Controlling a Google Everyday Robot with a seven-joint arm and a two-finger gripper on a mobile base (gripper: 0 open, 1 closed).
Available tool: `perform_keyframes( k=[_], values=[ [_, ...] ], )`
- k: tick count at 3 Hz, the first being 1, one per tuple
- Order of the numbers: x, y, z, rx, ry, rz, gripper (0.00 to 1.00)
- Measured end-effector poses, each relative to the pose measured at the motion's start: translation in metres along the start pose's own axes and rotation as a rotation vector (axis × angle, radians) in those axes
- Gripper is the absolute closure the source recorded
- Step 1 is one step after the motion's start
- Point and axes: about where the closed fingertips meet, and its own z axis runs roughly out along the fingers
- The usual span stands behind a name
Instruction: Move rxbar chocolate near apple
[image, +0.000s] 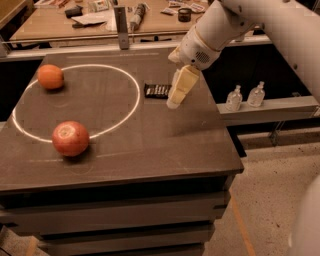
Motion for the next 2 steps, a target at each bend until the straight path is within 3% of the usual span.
perform_keyframes(
  k=[1, 2],
  values=[
    [0.008, -0.012, 0.044, -0.084, -0.009, 0.055, 0.0],
    [0.012, -0.018, 0.061, -0.112, -0.005, 0.087, 0.0]
  ],
)
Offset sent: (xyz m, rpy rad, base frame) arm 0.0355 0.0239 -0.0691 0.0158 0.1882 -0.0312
